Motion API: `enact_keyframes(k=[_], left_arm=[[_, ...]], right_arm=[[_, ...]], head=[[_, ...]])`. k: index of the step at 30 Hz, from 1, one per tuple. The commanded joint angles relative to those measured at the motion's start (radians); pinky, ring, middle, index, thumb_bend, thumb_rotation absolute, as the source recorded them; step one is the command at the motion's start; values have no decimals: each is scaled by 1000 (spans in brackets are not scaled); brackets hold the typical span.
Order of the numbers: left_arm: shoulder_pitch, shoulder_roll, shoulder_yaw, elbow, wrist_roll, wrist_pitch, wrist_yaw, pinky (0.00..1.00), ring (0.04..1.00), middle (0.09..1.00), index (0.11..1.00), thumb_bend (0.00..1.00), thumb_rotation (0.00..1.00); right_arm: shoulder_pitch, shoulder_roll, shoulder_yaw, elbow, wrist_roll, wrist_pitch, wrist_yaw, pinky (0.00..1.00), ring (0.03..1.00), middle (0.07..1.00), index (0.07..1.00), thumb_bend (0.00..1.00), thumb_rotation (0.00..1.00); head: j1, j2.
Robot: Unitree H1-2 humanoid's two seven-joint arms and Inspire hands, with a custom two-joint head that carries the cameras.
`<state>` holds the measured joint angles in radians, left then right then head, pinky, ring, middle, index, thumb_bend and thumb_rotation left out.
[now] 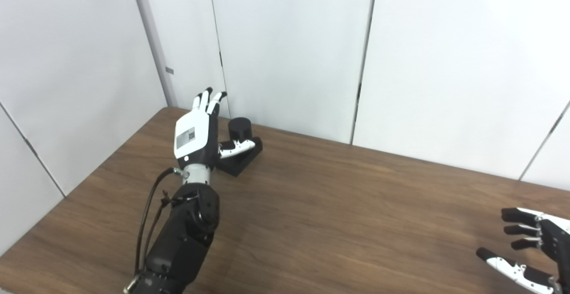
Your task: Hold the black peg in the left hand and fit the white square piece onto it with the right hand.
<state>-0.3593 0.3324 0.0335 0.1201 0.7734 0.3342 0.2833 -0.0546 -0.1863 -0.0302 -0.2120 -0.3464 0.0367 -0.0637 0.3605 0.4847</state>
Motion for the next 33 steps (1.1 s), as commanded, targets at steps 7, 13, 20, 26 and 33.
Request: enact_keyframes(k=[7,13,20,26,33], left_arm=[[-72,59,-24,-8,102,132,-75,931,1000,1000,928,1000,604],[-86,49,7,49,170,135,-149,923,1000,1000,913,1000,664],[-104,44,11,128,221,135,-204,897,1000,1000,899,1000,713],[-133,68,-19,193,223,135,-241,935,1000,1000,881,1000,702],[-158,97,-67,265,163,130,-214,934,1000,1000,858,1000,698]], right_arm=[[-28,-4,-3,-46,-4,-14,-3,491,621,669,644,594,0],[-30,-6,-4,-43,-2,-22,-5,481,609,663,635,600,0],[-29,-9,-4,-60,-10,-2,0,480,605,666,637,592,0],[-25,-11,-5,-64,-2,-3,4,475,603,667,638,581,0],[-20,-8,-6,-87,-8,14,10,477,605,673,634,569,0]], head=[[-1,2],[3,5],[4,9],[3,14],[0,18]])
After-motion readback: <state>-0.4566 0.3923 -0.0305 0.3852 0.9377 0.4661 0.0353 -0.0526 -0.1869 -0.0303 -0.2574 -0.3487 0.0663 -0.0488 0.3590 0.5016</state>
